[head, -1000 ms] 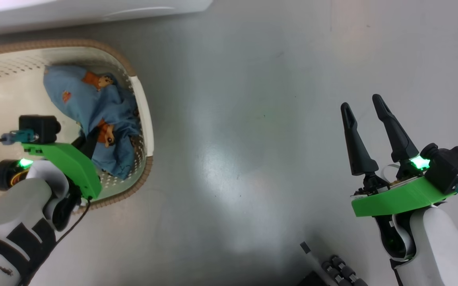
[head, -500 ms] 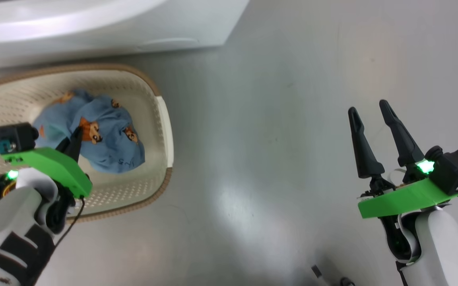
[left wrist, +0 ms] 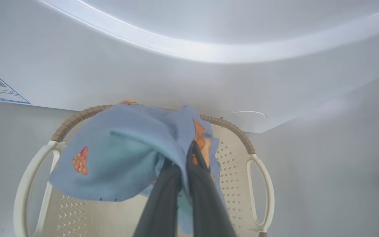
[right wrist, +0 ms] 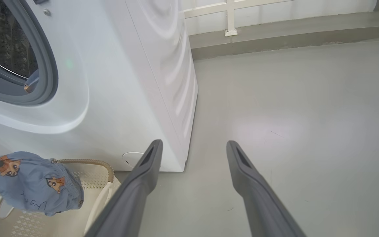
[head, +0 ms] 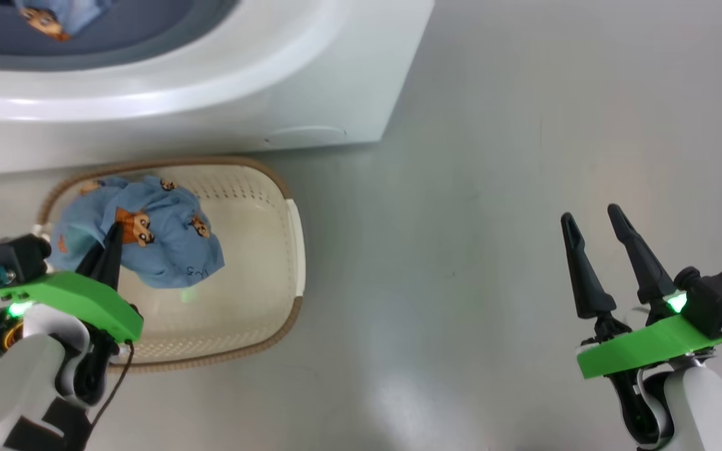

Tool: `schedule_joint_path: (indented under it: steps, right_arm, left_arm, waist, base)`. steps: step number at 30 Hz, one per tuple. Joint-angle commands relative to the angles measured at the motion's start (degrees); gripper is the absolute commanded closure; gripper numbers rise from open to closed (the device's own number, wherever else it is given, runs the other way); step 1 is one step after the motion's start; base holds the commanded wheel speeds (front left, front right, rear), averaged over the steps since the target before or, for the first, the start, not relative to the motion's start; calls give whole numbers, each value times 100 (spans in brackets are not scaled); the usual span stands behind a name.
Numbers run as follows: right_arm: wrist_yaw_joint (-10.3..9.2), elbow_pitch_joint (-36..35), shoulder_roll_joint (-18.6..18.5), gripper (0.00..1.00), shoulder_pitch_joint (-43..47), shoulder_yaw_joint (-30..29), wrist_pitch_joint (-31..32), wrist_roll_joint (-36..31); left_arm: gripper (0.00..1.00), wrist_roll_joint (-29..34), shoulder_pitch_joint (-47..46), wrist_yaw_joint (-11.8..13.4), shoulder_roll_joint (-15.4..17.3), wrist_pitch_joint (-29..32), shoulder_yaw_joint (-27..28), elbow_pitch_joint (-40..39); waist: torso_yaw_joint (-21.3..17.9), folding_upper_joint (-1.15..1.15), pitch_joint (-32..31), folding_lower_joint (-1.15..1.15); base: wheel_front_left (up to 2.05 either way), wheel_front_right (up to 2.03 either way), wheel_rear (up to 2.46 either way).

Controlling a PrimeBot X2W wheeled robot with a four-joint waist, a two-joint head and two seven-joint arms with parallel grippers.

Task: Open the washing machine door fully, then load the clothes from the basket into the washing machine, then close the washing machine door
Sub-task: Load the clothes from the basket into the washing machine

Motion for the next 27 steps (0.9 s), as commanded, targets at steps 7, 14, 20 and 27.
schedule_joint_path:
  steps: [7,14,20,27]
  right_arm:
    - [16,-44,-148,0,399,67,-27,86]
    - [16,-17,-215,0,638,25,-27,121]
    - [16,11,-286,0,895,-27,-27,163]
    - [16,18,-342,0,1185,-93,-27,211]
  left_arm:
    - [100,904,682,-9,67,-78,1124,-834]
    - [100,1454,1168,-9,-29,-78,1716,-1472]
    - [100,1962,1756,-9,-199,-79,2326,-2106]
    - [100,2484,2604,-9,-458,-79,2922,-2926]
  waist:
    - [190,0,-618,0]
    - [219,0,-957,0]
    - [247,0,-1304,0]
    - [268,0,-1641,0]
  base:
    - [0,0,0]
    - [0,0,0]
    - [0,0,0]
    - [0,0,0]
